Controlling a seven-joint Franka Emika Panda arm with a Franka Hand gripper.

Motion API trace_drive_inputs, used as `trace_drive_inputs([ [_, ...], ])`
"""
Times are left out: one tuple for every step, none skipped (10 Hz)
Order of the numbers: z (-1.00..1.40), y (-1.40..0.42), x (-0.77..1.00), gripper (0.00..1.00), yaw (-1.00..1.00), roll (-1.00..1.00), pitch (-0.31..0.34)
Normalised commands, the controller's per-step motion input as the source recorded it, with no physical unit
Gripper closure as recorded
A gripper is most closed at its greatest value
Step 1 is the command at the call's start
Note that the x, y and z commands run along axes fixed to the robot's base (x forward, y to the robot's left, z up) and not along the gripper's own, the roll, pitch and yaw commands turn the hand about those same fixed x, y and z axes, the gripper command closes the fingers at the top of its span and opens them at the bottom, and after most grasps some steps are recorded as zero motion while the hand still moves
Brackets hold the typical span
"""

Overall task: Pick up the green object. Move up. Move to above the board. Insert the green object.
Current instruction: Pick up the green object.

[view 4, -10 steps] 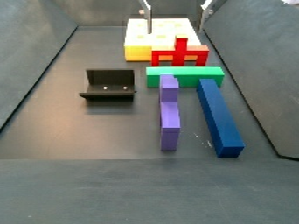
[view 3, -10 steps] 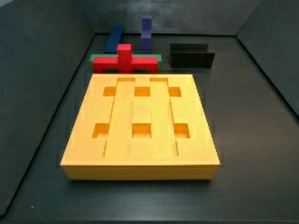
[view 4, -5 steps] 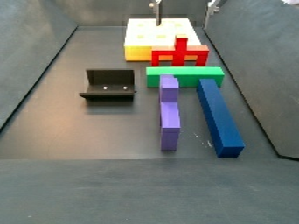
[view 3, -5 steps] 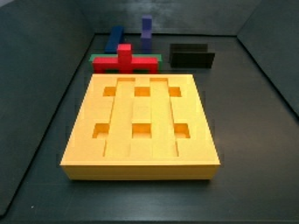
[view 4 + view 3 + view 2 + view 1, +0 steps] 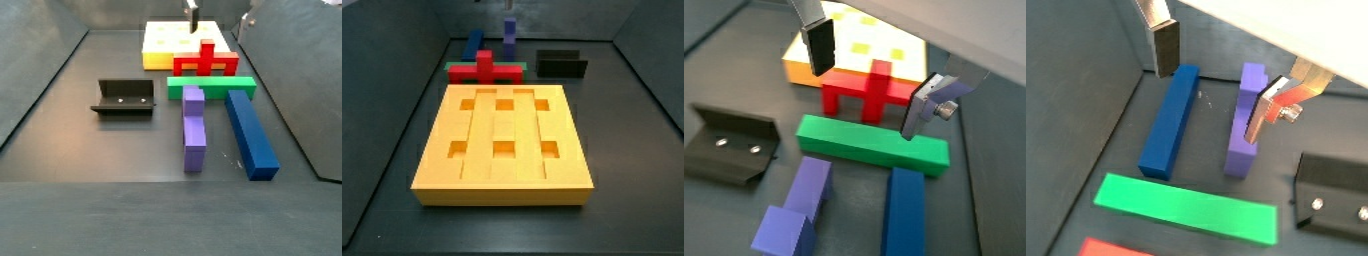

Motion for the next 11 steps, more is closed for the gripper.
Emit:
trace_drive_inputs([
  [-0.29, 0.0, -0.26, 0.0, -0.95, 0.01, -0.016],
  [-0.3, 0.0, -0.23, 0.0, -0.97, 0.03, -0.001],
  [-0.35, 0.0, -0.18, 0.0, -0.99, 0.08, 0.0],
  [-0.4, 0.0, -0.06, 0.0, -1.0, 0.09, 0.034],
  [-0.4, 0.0, -0.06, 0.0, -1.0, 0.09, 0.051],
  [-0.07, -0.16, 0.11, 0.0, -0.88, 0.0, 0.006],
  [0.0, -0.22, 0.46, 0.0, -0.57, -0.08, 0.009],
  [-0.09, -0.24, 0.46, 0.0, -0.55, -0.12, 0.0],
  [-0.3, -0.23, 0.08, 0.0, -0.72, -0.09, -0.04],
  [-0.38, -0.13, 0.0, 0.0, -0.85, -0.07, 0.0],
  [-0.43, -0.03, 0.03, 0.0, -0.92, -0.04, 0.08],
])
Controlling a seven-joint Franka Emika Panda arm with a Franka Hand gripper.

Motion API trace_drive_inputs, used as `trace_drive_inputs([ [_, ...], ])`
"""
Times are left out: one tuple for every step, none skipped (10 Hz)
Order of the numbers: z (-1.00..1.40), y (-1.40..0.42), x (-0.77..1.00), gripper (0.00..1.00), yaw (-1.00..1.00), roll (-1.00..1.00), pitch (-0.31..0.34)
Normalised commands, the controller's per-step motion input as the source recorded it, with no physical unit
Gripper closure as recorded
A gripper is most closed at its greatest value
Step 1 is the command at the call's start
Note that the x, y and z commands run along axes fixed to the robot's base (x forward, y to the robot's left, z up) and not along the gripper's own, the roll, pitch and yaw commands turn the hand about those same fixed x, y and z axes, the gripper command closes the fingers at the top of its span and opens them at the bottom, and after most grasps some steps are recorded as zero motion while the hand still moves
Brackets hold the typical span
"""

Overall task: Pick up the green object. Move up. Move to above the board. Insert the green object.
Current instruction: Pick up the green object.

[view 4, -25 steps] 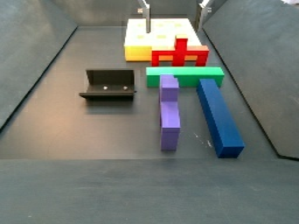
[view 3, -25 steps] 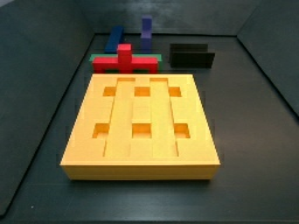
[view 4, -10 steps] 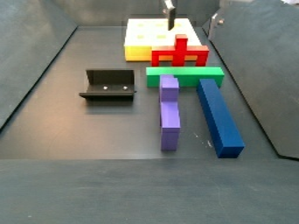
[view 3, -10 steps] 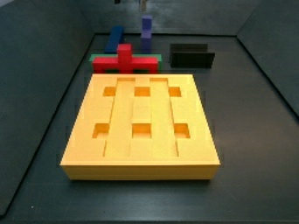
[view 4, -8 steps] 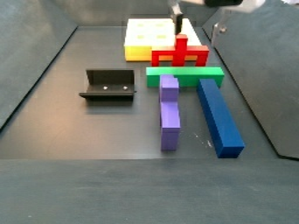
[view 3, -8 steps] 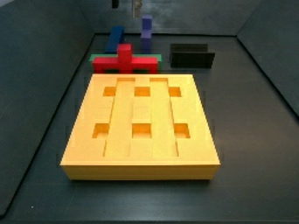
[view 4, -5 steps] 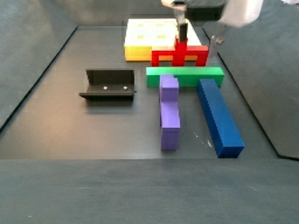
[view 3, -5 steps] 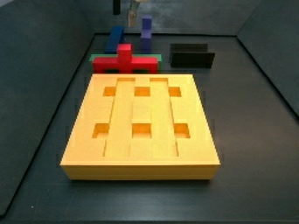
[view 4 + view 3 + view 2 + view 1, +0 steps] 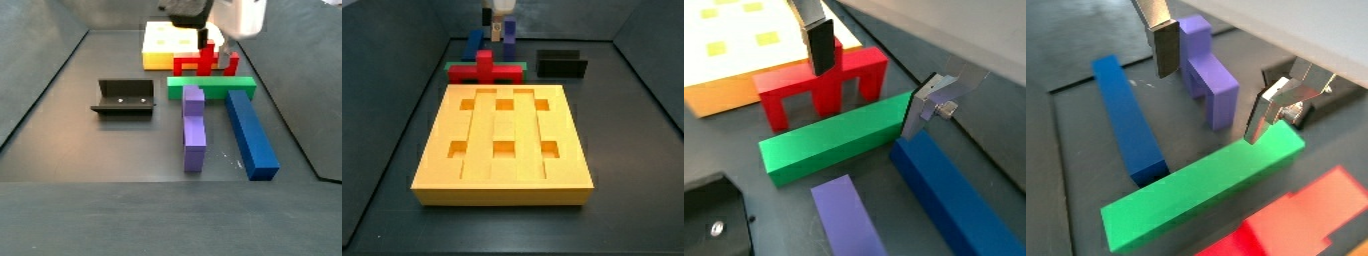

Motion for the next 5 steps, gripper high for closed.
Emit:
trace_drive_inputs([
  [-0.37, 0.0, 0.0, 0.0, -0.88, 0.0, 0.126],
  [-0.37, -0.04, 0.03, 0.0, -0.87, 0.0, 0.114],
  [-0.35, -0.11, 0.4, 0.0, -0.55, 0.0, 0.093],
  [-0.29, -0.06, 0.55, 0.0, -0.12, 0.0, 0.151],
  [-0.17, -0.13, 0.54, 0.0, 0.0, 0.04, 0.153],
])
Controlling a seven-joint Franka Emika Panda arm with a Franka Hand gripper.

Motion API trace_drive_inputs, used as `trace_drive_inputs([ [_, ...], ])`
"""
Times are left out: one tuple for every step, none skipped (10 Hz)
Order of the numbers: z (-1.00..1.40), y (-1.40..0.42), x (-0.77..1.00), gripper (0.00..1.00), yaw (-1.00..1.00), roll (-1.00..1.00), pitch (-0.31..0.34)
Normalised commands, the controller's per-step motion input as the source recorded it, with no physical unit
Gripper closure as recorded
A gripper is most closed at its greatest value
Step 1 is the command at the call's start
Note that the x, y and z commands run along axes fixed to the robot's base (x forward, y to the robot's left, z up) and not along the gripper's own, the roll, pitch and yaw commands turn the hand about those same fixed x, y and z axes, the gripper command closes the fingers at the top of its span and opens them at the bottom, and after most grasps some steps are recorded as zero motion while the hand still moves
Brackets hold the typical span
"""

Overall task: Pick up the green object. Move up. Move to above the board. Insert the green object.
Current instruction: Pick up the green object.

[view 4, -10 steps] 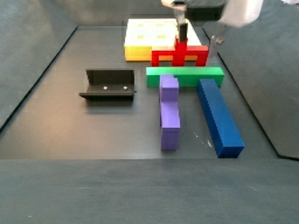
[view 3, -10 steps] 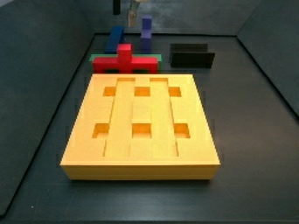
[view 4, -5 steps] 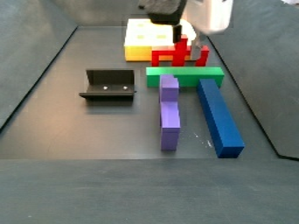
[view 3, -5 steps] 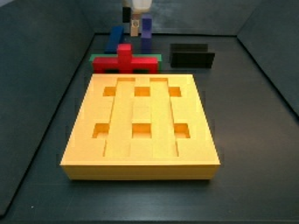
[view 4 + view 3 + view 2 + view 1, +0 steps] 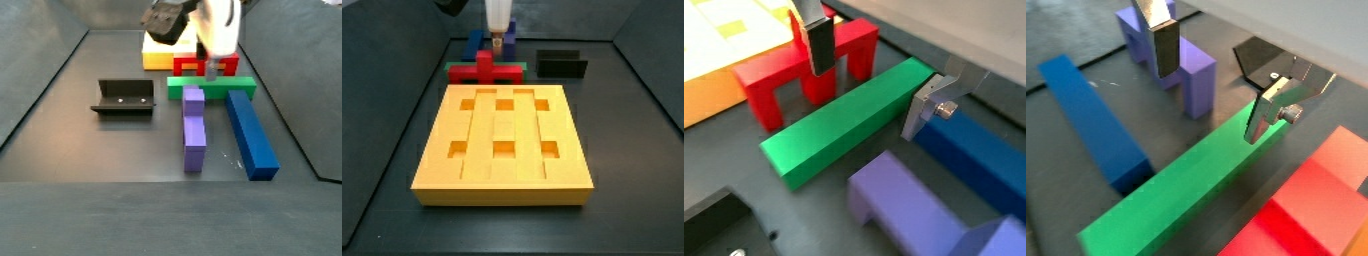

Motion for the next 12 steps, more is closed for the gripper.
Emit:
trace_drive_inputs([
  [-0.27, -0.04, 0.49, 0.0, -0.04, 0.03, 0.134],
  [-0.25, 0.0, 0.09, 0.0, -0.23, 0.0, 0.07],
  [-0.17, 0.0, -0.02, 0.0, -0.39, 0.0, 0.077],
  [0.0, 0.0, -0.08, 0.0, -0.44, 0.0, 0.066],
  [0.19, -0.26, 0.04, 0.0, -0.35, -0.03, 0.014],
  [0.37, -0.19, 0.18, 0.0, -0.28, -0.15, 0.016],
  [0.42, -0.09, 0.09, 0.0, -0.26, -0.22, 0.0],
  [0.24, -0.03, 0.0, 0.0, -0.21, -0.18, 0.0],
  [-0.07, 0.0, -0.13, 0.0, -0.13, -0.14, -0.047],
  [-0.19, 0.04, -0.37, 0.0, -0.11, -0.09, -0.083],
  [-0.11, 0.09, -0.44, 0.0, -0.05, -0.1, -0.1],
  [0.0, 0.0, -0.39, 0.0, -0.04, -0.1, -0.099],
])
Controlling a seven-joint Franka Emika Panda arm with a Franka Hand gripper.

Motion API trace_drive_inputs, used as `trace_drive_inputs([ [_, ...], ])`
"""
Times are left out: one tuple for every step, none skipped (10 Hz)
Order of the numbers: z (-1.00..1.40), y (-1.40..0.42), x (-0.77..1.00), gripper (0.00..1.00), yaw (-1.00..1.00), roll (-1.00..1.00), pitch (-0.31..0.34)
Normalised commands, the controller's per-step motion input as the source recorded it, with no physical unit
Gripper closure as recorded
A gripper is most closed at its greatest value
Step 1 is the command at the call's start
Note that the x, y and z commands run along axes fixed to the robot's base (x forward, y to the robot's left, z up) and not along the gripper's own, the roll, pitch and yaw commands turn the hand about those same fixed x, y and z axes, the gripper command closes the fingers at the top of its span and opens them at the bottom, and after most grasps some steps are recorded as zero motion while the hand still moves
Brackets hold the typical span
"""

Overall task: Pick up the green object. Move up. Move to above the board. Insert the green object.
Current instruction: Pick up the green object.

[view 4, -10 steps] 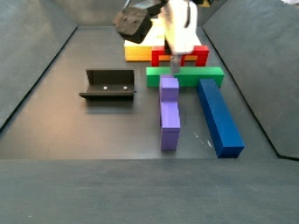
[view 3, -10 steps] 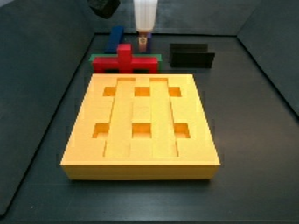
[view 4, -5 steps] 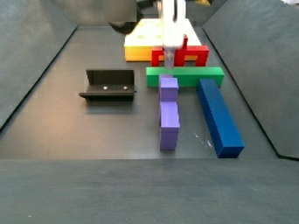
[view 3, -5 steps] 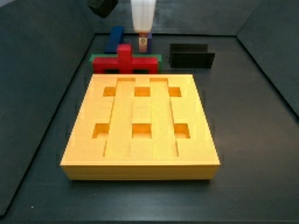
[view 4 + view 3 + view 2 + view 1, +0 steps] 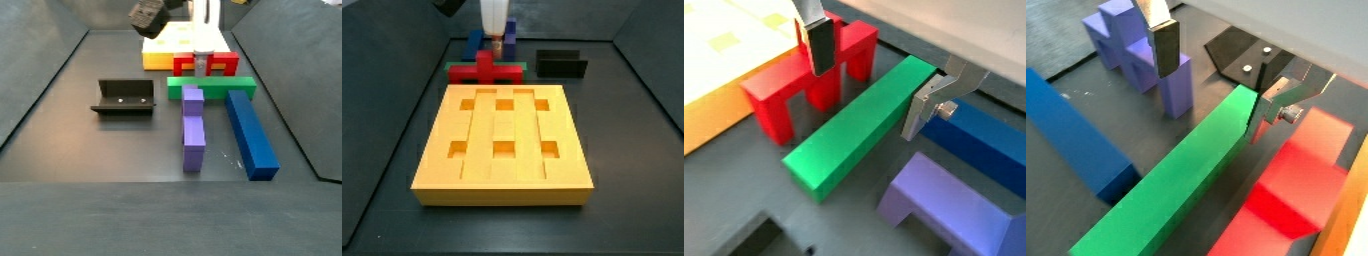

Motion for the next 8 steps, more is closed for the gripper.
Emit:
trace_drive_inputs([
  [0.0, 0.0, -0.26, 0.0, -0.03, -0.09, -0.083],
  [-0.07, 0.01, -0.24, 0.0, 0.0, -0.05, -0.083],
  [-0.18, 0.0, 0.0, 0.0, 0.08, -0.02, -0.05],
  [-0.25, 0.04, 0.12, 0.0, 0.17, -0.01, 0.0],
  [-0.21, 0.09, 0.09, 0.0, 0.13, -0.02, 0.0],
  [-0.16, 0.1, 0.0, 0.0, 0.1, 0.0, 0.0],
  [-0.02, 0.09, -0.08, 0.0, 0.03, -0.01, 0.0],
  [0.0, 0.0, -0.16, 0.0, 0.0, -0.05, 0.0],
])
